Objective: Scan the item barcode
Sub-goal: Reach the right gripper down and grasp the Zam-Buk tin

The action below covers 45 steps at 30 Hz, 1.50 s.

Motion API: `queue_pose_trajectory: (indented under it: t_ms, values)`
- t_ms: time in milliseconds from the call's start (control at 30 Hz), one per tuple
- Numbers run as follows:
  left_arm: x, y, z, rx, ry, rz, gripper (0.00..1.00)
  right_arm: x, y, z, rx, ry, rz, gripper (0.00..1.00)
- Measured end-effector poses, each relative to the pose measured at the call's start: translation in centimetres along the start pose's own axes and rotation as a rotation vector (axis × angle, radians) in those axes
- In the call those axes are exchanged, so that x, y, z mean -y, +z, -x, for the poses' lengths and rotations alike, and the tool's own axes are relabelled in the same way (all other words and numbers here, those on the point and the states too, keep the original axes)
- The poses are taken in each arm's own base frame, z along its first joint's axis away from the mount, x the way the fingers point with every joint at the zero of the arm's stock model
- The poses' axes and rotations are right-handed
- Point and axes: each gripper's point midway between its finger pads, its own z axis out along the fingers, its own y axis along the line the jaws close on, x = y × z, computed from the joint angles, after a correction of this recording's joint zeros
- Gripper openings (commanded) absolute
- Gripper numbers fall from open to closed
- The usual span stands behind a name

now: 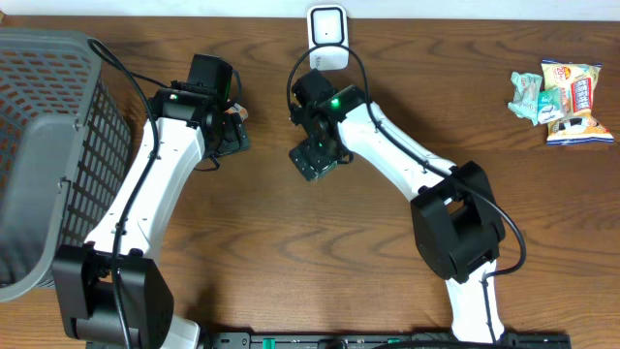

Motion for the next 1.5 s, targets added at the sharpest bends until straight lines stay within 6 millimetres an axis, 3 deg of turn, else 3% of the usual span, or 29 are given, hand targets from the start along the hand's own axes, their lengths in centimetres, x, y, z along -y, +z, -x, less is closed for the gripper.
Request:
queue_pose_trajectory:
  t_ms: [367, 433, 800, 1100, 1500]
  values:
    - [0.0, 0.0, 0.0, 0.000, 0.000, 0.000, 0.98, 0.5, 3.6, -1.8, -0.006, -0.037, -0.027, 0.99]
    - [0.0, 0.0, 0.0, 0.000, 0.000, 0.000, 0.98, 0.5, 4.1, -2.0, -0.001, -0.039, -0.027, 0.96]
    - [0.0, 0.0, 0.0, 0.000, 0.000, 0.000, 0.98, 0.4, 4.4, 0.1, 0.093, -0.050, -0.028, 0.76]
    - [0.0, 0.0, 0.0, 0.001, 0.000, 0.000, 0.98, 0.4, 4.5, -0.1, 0.085, -0.046, -0.025, 0.63]
    - [0.0, 0.0, 0.0, 0.001, 0.000, 0.000, 0.98, 0.2, 4.4, -0.2, 0.086, -0.012, -0.013, 0.55]
